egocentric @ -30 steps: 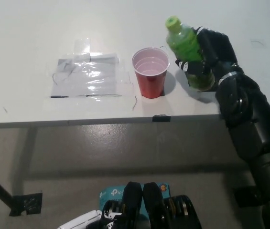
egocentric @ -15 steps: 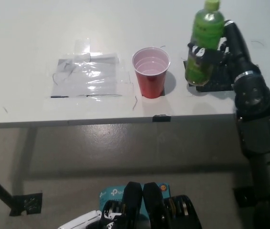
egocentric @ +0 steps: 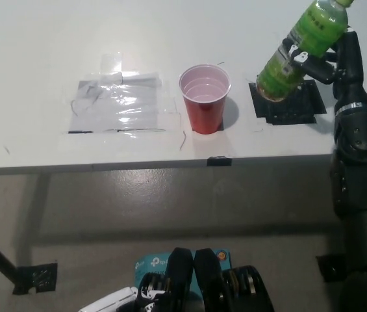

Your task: The robot uses its right hand to pick up a bottle kept in the middle of the desk and tilt it into a cup kept next to it to pour water out

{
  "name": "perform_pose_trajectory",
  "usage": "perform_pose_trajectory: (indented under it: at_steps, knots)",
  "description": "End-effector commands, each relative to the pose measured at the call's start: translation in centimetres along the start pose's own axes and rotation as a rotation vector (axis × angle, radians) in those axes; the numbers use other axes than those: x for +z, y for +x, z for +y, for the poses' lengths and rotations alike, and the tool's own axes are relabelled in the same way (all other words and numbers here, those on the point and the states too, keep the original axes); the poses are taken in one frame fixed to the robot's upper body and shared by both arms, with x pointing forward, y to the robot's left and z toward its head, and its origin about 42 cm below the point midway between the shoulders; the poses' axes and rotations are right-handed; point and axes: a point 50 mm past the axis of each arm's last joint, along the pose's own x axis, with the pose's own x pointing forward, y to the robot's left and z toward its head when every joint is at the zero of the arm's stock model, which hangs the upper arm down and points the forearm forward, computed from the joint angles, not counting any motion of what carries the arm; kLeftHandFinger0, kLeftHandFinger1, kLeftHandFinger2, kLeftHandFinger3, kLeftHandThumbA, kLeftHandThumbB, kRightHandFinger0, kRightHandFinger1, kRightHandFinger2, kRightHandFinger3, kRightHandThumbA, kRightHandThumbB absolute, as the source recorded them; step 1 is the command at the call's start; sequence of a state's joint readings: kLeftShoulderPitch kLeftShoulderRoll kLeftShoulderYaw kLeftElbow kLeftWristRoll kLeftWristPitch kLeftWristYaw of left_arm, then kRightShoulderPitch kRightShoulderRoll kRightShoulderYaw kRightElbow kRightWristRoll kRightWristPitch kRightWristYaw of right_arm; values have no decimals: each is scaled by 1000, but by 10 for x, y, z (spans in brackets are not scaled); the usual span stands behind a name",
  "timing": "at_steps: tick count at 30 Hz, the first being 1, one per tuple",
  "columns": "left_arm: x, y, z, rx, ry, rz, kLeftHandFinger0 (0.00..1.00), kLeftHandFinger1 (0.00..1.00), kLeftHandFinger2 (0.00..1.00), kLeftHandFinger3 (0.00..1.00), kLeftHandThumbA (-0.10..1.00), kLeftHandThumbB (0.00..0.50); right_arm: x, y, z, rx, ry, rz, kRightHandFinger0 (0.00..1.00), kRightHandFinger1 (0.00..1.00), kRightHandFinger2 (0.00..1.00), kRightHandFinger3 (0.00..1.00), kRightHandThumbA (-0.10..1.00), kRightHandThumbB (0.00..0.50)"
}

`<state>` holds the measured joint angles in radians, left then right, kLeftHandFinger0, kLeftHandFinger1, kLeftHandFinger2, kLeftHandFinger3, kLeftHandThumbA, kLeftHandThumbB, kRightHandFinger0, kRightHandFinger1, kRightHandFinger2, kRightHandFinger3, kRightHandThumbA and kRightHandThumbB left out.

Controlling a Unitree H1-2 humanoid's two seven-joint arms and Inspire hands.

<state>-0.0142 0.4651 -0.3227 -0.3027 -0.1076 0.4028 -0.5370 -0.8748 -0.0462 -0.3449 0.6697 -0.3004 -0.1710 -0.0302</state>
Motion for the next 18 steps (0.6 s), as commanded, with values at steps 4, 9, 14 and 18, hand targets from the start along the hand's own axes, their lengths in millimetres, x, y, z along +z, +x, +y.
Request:
perform_pose_trajectory:
  at_steps: [4,9,14,18]
  knots:
    - [14,-4,4,-4,44,-51,1000,1000,1000,1000,353,500,40,12,-2,-11,-47,-303,0,0,0,161,-100,181]
    - [14,-2,8,-5,44,-48,1000,1000,1000,1000,371,500,46,16,-4,54,-177,-351,0,0,0,176,-100,155]
    - [18,-4,9,1,58,-55,1000,1000,1000,1000,369,500,47,18,-8,124,-363,-363,0,0,0,174,-100,207]
    - [17,-3,9,2,44,-50,1000,1000,1000,1000,365,500,46,18,-11,170,-543,-341,203,196,134,162,-100,209]
